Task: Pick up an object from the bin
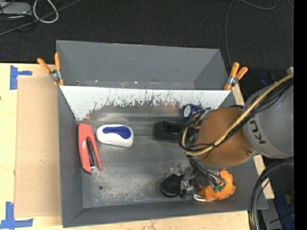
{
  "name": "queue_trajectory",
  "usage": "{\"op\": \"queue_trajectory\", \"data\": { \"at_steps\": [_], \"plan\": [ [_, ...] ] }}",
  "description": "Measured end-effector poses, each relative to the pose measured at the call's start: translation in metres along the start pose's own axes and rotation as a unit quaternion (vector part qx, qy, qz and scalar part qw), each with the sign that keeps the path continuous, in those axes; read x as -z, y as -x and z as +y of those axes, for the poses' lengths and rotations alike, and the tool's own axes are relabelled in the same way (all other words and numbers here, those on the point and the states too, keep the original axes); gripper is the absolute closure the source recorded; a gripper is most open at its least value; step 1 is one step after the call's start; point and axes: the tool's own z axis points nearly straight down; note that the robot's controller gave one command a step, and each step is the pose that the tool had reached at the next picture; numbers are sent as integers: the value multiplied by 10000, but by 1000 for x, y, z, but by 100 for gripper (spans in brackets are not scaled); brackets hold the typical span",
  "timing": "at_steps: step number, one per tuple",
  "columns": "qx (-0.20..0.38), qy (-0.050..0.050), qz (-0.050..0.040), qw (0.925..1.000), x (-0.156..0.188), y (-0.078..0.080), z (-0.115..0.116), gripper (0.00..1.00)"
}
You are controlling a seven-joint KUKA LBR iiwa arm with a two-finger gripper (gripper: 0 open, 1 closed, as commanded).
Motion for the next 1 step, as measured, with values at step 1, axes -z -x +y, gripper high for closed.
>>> {"op": "queue_trajectory", "data": {
  "at_steps": [1],
  "plan": [
    [-7, -1, -7, 10000, 46, 1, 0, 100]
  ]
}}
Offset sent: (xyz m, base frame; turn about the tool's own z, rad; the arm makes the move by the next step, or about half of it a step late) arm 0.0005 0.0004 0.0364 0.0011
